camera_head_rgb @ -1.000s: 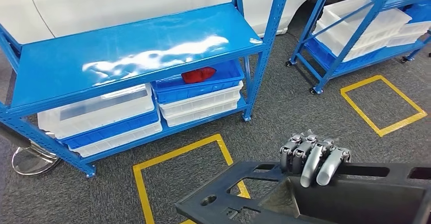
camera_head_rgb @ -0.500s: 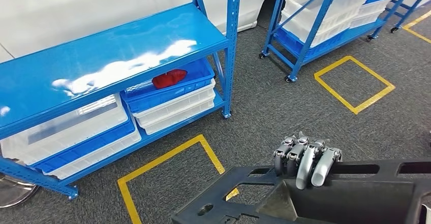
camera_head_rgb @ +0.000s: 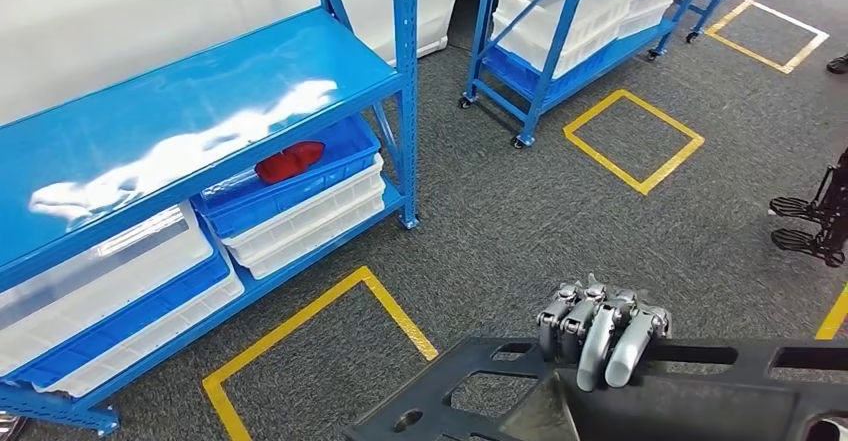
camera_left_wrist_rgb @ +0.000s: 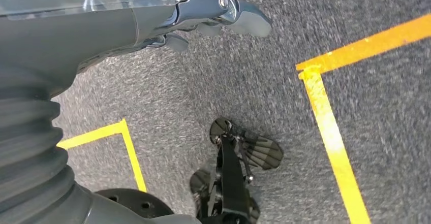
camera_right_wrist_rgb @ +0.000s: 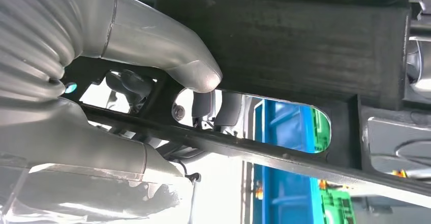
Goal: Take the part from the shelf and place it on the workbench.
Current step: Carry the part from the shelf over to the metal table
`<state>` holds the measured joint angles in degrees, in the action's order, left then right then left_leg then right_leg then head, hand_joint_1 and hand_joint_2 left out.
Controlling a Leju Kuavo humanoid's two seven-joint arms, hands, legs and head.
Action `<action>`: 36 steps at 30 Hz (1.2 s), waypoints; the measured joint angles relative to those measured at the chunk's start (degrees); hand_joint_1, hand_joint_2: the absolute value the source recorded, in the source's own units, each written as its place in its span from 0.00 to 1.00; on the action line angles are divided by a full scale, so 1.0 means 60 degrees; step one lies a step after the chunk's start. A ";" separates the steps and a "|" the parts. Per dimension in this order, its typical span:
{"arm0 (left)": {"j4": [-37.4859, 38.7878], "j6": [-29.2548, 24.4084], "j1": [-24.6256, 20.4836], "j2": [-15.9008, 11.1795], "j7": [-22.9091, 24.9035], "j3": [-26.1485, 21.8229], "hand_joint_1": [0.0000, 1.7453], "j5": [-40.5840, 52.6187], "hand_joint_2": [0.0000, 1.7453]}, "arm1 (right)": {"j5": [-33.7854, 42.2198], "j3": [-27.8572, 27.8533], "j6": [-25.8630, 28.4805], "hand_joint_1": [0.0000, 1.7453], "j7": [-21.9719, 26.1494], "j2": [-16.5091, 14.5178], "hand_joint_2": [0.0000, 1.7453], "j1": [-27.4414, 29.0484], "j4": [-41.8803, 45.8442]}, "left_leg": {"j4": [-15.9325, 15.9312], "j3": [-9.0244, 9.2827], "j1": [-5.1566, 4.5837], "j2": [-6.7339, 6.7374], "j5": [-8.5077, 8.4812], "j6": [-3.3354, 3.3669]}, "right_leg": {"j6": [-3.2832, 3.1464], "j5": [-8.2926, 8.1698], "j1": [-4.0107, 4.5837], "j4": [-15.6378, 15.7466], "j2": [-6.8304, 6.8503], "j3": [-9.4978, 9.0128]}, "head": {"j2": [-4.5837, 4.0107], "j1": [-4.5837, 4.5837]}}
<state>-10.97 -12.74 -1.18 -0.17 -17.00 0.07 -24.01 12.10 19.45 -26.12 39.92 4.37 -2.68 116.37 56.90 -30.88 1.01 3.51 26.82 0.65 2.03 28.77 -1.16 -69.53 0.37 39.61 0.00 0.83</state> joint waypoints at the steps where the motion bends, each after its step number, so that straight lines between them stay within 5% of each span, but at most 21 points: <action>1: 0.0000 -0.0008 -0.0003 0.0010 0.0027 0.0005 0.00 0.0001 1.00 | -0.0013 -0.0045 -0.0051 1.00 0.0000 -0.0006 1.00 0.0026 0.0034 | 0.0008 0.0023 -0.0007 0.0094 0.0024 -0.0035 | -0.0025 -0.0279 0.0005 0.0745 0.0217 -0.0385 | 0.0000 0.0002; 4: 0.0000 -0.0050 -0.0019 0.0032 0.0064 0.0015 0.00 0.0045 1.00 | -0.0013 -0.0165 0.0007 1.00 0.0005 -0.0056 1.00 -0.0055 0.0068 | 0.0018 0.0089 -0.0066 0.0348 0.0105 -0.0198 | -0.0209 -0.0595 0.0110 0.1961 0.0589 -0.0979 | 0.0000 -0.0010; 7: 0.0000 -0.0110 -0.0073 0.0041 0.0052 0.0030 0.00 0.0086 1.00 | 0.0026 -0.0182 0.0286 1.00 0.0008 -0.0076 1.00 -0.0190 0.0058 | 0.0042 0.0139 -0.0047 0.0483 0.0189 -0.0367 | -0.0392 -0.0649 0.0125 0.2019 0.0269 -0.0966 | -0.0001 -0.0021; 9: 0.0000 -0.0150 -0.0088 0.0057 0.0013 0.0035 0.00 0.0074 1.00 | 0.0117 -0.0178 0.0429 1.00 0.0007 -0.0074 1.00 -0.0387 -0.0031 | 0.0616 -0.0074 -0.0002 0.0100 0.0582 -0.0434 | -0.0512 -0.0718 0.0082 0.2100 0.0072 -0.0998 | -0.0001 -0.0063; 11: 0.0000 -0.0171 -0.0079 0.0066 -0.0038 0.0035 0.00 0.0026 1.00 | 0.0238 -0.0169 0.0481 1.00 0.0006 -0.0070 1.00 -0.0641 -0.0281 | 0.1927 -0.0675 0.0018 -0.0367 0.1239 -0.0457 | -0.0575 -0.0744 0.0093 0.2108 -0.0133 -0.0977 | 0.0000 -0.0109; 13: 0.0000 -0.0178 -0.0069 0.0065 -0.0076 0.0032 0.00 -0.0028 1.00 | 0.0226 -0.0147 0.0530 1.00 0.0003 -0.0067 1.00 -0.0911 -0.0647 | 0.2867 -0.1169 0.0017 -0.0502 0.1482 -0.0461 | -0.0592 -0.0752 0.0120 0.2086 -0.0393 -0.0952 | 0.0000 -0.0117; 15: 0.0000 -0.0182 -0.0059 0.0065 -0.0089 0.0029 0.00 -0.0051 1.00 | 0.0013 -0.0072 0.0739 1.00 -0.0002 -0.0068 1.00 -0.1285 -0.1053 | 0.2358 -0.1002 0.0018 -0.0560 0.0974 -0.0427 | -0.0584 -0.0755 0.0133 0.2043 -0.0668 -0.0949 | -0.0001 -0.0117; 18: 0.0002 -0.0181 -0.0078 0.0065 -0.0107 0.0028 0.00 -0.0053 1.00 | -0.0310 0.0254 0.1364 1.00 -0.0026 -0.0072 1.00 -0.2015 -0.1732 | 0.0504 -0.0250 0.0037 -0.1057 0.0100 -0.0344 | -0.0487 -0.0741 0.0148 0.1917 -0.1022 -0.0884 | -0.0001 -0.0113; 21: 0.0003 -0.0146 -0.0150 0.0066 -0.0153 0.0029 0.00 -0.0025 1.00 | -0.0439 0.0677 0.1861 1.00 -0.0141 -0.0073 1.00 -0.2613 -0.2309 | 0.0186 -0.0153 -0.0004 -0.1084 0.0031 -0.0219 | -0.0292 -0.0797 0.0108 0.1905 -0.1283 -0.0769 | 0.0000 -0.0110; 24: 0.0003 -0.0031 -0.0185 0.0091 -0.0195 0.0030 0.00 0.0037 1.00 | -0.0762 0.1025 0.2328 1.00 -0.0372 -0.0073 1.00 -0.3079 -0.2769 | 0.0056 -0.0095 0.0013 -0.0759 -0.0077 -0.0023 | -0.0169 -0.0510 0.0115 0.1419 -0.0744 -0.0505 | 0.0000 -0.0071; 26: 0.0004 0.0037 -0.0172 0.0096 -0.0210 0.0035 0.00 0.0087 1.00 | -0.1137 0.1273 0.2709 1.00 -0.0505 -0.0075 1.00 -0.3367 -0.3099 | 0.0035 -0.0097 -0.0014 -0.0539 -0.0087 0.0038 | -0.0102 0.0085 0.0102 0.0229 -0.0252 0.0077 | -0.0001 -0.0029; 28: 0.0004 0.0084 -0.0162 0.0094 -0.0211 0.0046 0.00 0.0108 1.00 | -0.1476 0.1542 0.3021 1.00 -0.0598 -0.0076 1.00 -0.3567 -0.3471 | 0.0038 -0.0102 -0.0035 -0.0321 -0.0071 0.0041 | -0.0046 0.0421 0.0061 -0.0830 -0.0147 0.0609 | -0.0001 -0.0025; 29: 0.0004 0.0107 -0.0166 0.0095 -0.0212 0.0056 0.00 0.0114 1.00 | -0.1617 0.1681 0.3143 1.00 -0.0647 -0.0078 1.00 -0.3667 -0.3663 | 0.0040 -0.0098 -0.0039 -0.0216 -0.0059 0.0033 | -0.0038 0.0337 0.0049 -0.0890 -0.0122 0.0644 | 0.0000 -0.0024; 31: 0.0004 0.0137 -0.0183 0.0104 -0.0229 0.0074 0.00 0.0114 1.00 | -0.1899 0.1995 0.3382 1.00 -0.0760 -0.0103 1.00 -0.3972 -0.4036 | 0.0042 -0.0061 -0.0044 -0.0010 -0.0022 -0.0008 | -0.0076 -0.0260 0.0059 0.0126 0.0037 0.0135 | 0.0000 -0.0023; 33: 0.0004 0.0149 -0.0199 0.0116 -0.0270 0.0080 0.00 0.0101 1.00 | -0.2182 0.2351 0.3607 1.00 -0.0873 -0.0178 1.00 -0.4372 -0.4354 | 0.0048 -0.0020 -0.0087 0.0172 0.0033 -0.0083 | -0.0208 -0.0706 0.0159 0.1443 0.0487 -0.0522 | 0.0000 -0.0029; 35: 0.0003 0.0153 -0.0210 0.0125 -0.0313 0.0080 0.00 0.0087 1.00 | -0.2464 0.2714 0.3812 1.00 -0.0976 -0.0279 1.00 -0.4719 -0.4637 | 0.0046 0.0008 -0.0138 0.0340 0.0078 -0.0178 | -0.0353 -0.0758 0.0259 0.1900 0.0672 -0.0707 | -0.0001 -0.0037; 36: 0.0003 0.0158 -0.0217 0.0133 -0.0327 0.0080 0.00 0.0086 1.00 | -0.2607 0.2886 0.3912 1.00 -0.1033 -0.0323 1.00 -0.4848 -0.4755 | 0.0039 0.0028 -0.0147 0.0439 0.0095 -0.0229 | -0.0412 -0.0774 0.0273 0.1913 0.0536 -0.0687 | -0.0001 -0.0040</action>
<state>-10.96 -11.79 -2.48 0.63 -18.97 0.55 -23.50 -3.55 36.76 -2.65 33.73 2.43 -31.77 87.84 57.14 -30.71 0.13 6.14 27.39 -0.73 -0.44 24.12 0.47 -58.05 3.59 35.49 0.00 0.59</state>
